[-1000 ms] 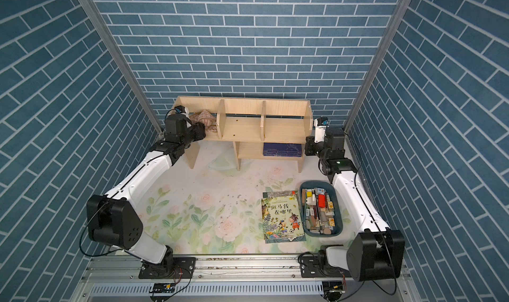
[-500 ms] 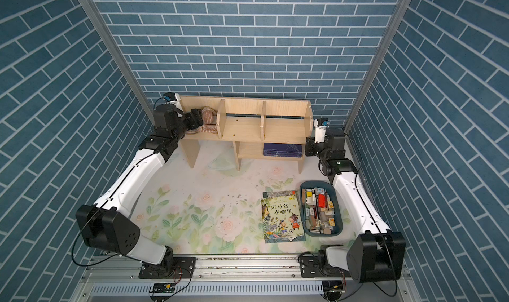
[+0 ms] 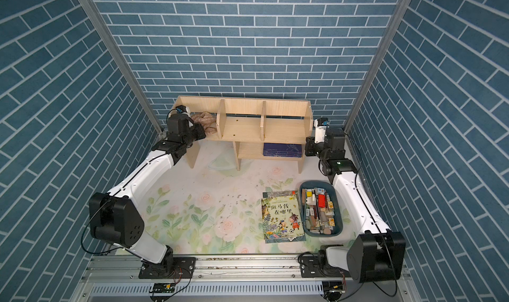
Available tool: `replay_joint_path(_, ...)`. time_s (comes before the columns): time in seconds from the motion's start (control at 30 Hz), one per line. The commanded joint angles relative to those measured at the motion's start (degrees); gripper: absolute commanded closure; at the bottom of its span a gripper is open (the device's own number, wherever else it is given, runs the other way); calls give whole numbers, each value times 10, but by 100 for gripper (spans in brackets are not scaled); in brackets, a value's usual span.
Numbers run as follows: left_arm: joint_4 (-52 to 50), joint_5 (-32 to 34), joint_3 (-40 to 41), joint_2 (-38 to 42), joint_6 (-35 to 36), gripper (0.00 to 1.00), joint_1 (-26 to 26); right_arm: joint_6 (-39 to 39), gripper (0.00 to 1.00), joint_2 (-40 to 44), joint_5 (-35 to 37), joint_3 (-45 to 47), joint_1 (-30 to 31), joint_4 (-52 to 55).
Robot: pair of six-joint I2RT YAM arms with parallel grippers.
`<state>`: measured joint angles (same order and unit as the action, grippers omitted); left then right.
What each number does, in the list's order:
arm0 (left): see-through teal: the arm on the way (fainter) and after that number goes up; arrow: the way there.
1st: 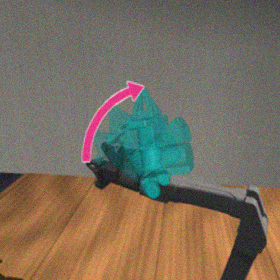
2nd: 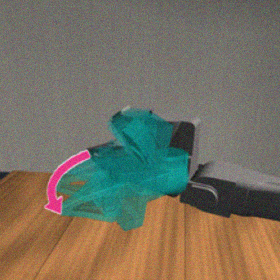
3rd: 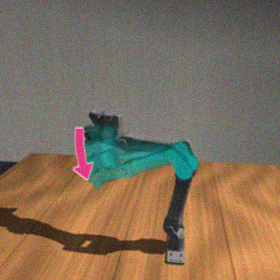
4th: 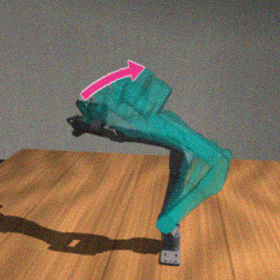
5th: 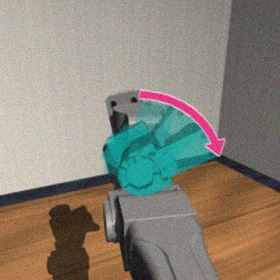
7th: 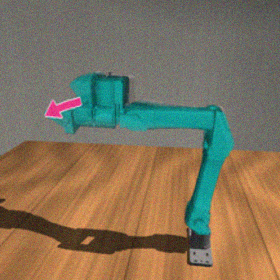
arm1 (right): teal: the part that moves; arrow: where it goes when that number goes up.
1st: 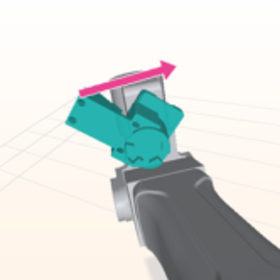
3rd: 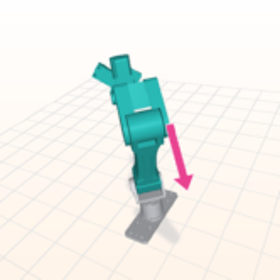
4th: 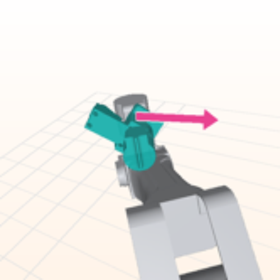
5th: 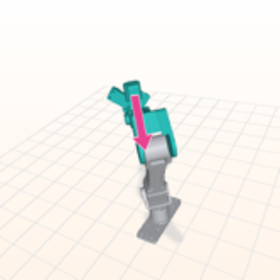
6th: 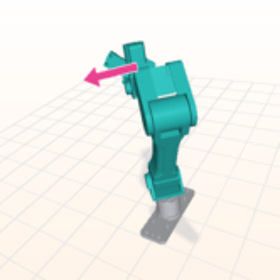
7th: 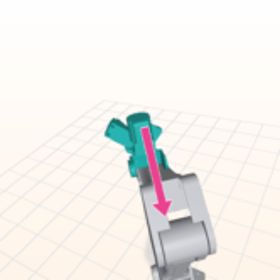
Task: Wipe the bookshelf clean with a cloth
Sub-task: Wipe the dust from the shelf.
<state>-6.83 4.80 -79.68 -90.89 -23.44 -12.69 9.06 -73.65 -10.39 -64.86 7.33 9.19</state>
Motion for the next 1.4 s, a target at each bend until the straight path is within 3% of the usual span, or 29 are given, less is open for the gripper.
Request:
replay_joint_path(0.0, -18, 70, -16, 14, 5, 96, -2, 70, 100, 3, -3, -28, -9, -14)
replay_joint_path(0.1, -43, 80, -61, -18, 13, 100, -2, 72, 100, 4, -5, -22, -9, -16)
replay_joint_path(0.33, -34, 17, -153, -90, 9, 100, -10, 73, 100, 7, -5, -17, -9, -15)
replay_joint_path(0.47, -33, 22, -224, -109, 3, 100, -19, 69, 100, 9, -9, -18, -9, -14)
replay_joint_path(0.6, -73, 65, -301, -123, 11, 100, -16, 66, 100, 9, -8, -21, -9, -10)
replay_joint_path(0.73, -77, 111, -309, -103, 12, 100, 0, 62, 100, 7, -13, -24, -9, -10)
replay_joint_path(0.93, -127, 125, -374, -144, 15, 100, 22, 56, 100, 0, -18, -37, -10, -2)
replay_joint_path(1.2, -171, 11, -489, -238, 8, 100, 10, 48, 100, 3, -14, -39, -10, 8)
replay_joint_path(1.37, -146, -49, -491, -244, 37, 100, -26, 47, 100, 4, -13, -38, -10, 11)
